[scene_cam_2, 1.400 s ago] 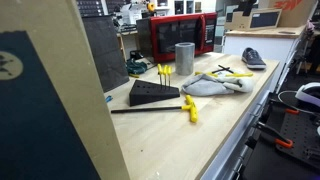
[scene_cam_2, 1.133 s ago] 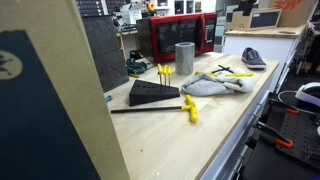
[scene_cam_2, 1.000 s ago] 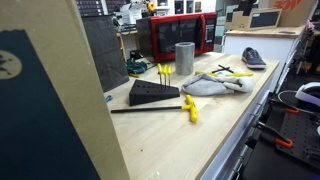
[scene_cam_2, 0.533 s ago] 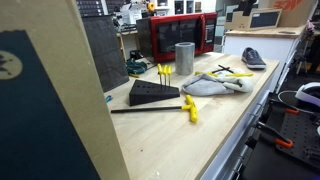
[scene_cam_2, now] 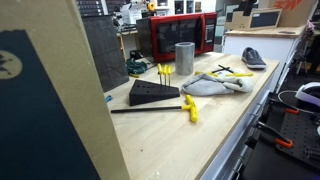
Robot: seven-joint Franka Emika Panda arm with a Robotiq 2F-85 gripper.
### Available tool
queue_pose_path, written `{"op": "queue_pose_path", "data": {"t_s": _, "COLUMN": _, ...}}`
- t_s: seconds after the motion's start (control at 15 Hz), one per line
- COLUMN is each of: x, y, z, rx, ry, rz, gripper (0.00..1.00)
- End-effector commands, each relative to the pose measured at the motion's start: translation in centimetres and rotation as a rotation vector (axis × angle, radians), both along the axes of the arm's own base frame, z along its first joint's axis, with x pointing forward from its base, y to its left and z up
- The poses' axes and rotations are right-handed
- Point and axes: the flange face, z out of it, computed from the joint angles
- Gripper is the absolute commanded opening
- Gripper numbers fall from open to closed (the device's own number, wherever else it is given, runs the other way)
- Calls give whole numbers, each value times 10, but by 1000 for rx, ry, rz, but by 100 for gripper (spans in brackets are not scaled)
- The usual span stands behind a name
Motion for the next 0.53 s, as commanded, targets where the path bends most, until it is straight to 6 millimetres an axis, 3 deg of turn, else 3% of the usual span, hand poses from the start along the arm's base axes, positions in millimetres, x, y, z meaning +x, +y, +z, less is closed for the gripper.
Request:
{"op": "queue_pose_path", "data": {"t_s": 0.0, "x": -16, "y": -27, "z": -16, "rx": -4, "ry": 53, "rz": -57, "gripper": 100}}
{"op": "queue_pose_path", "data": {"t_s": 0.2, "x": -40, "y": -70, "z": -51, "rx": 22, "ry": 170, "rz": -177, "gripper": 100}}
{"op": "queue_pose_path", "data": {"t_s": 0.4, "x": -54, "y": -78, "z": -77, "rx": 41, "ry": 251, "rz": -305, "gripper": 100}}
{"op": "queue_pose_path", "data": {"t_s": 0.47, "x": -24, "y": -20, "z": -64, "rx": 6, "ry": 254, "rz": -342, "gripper": 100}}
